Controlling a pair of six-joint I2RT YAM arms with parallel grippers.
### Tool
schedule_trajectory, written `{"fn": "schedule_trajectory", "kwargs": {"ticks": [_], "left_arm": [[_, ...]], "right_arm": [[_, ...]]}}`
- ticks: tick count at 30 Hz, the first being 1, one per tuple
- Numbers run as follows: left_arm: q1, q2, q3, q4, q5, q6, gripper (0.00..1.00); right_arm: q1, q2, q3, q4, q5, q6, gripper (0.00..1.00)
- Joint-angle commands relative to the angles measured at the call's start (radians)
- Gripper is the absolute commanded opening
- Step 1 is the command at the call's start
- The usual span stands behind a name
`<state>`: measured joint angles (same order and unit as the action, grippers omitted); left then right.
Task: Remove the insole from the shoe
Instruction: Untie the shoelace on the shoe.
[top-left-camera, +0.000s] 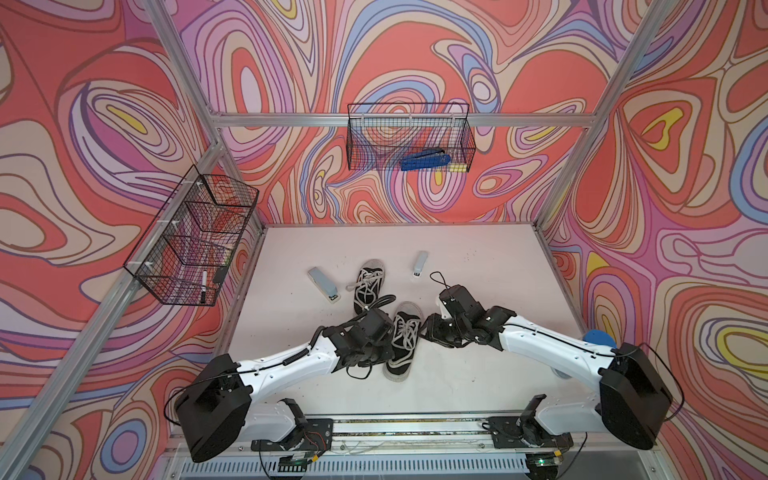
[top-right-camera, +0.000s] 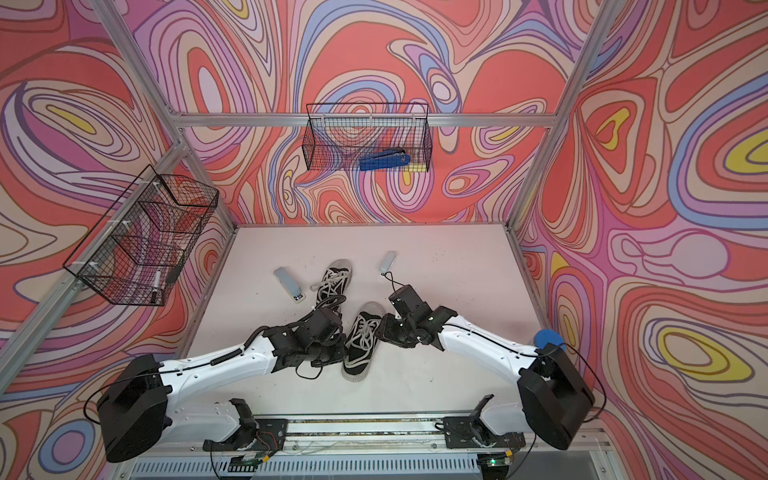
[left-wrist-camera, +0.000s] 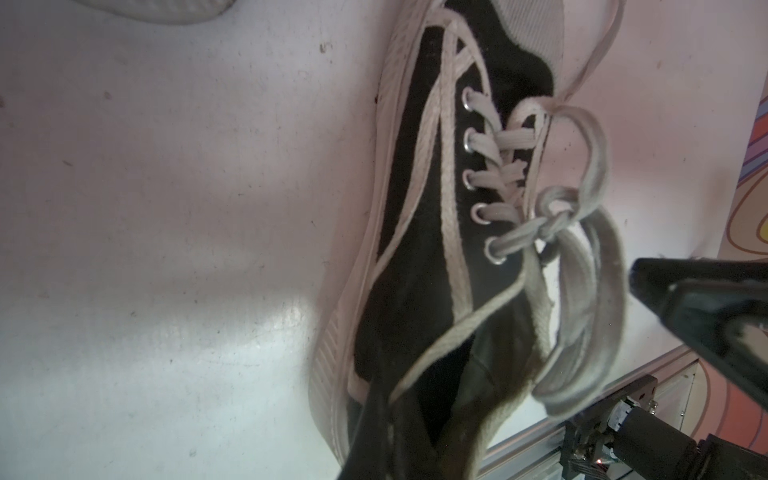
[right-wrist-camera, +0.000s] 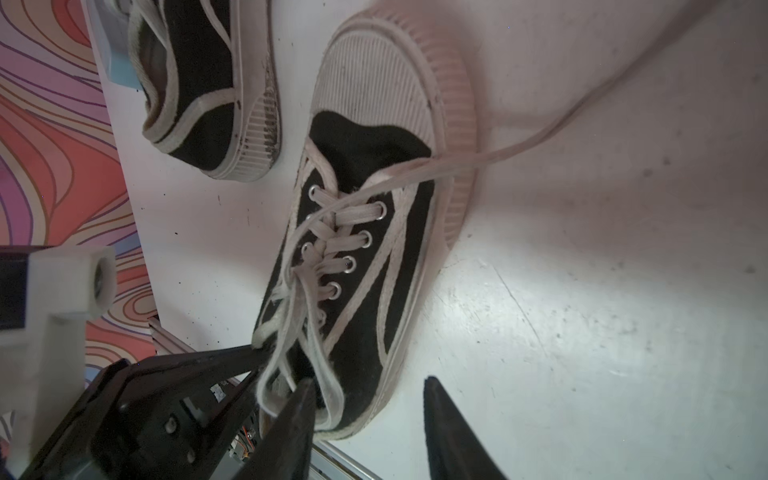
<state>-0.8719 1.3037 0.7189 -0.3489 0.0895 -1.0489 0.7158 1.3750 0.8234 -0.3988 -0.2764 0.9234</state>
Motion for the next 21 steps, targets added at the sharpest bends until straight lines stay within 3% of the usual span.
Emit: {"fn": "schedule_trajectory", "kwargs": {"ticks": [1,13,19,21], "left_arm": [[-0.005,0.011,0.026,0.014,-0.012,-0.016,0.00],[-0.005,0.003,0.027,0.005,-0.017,-0.012,0.00],[-0.004,-0.001,0.025,-0.001,-0.025,-0.010,0.00],[-0.005,0.000,0.022,-0.004,-0.026,-0.008,0.00]], "right_arm": [[0.014,0.020,-0.024,0.166,-0.064,0.059,0.43],[0.027,0.065,-0.053,0.215,-0.084,0.071,0.28],[0.027,0.024,-0.051,0.173,-0.071,0.068,0.07],[0.027,-0.008,-0.031,0.137,-0.068,0.069,0.04]]}}
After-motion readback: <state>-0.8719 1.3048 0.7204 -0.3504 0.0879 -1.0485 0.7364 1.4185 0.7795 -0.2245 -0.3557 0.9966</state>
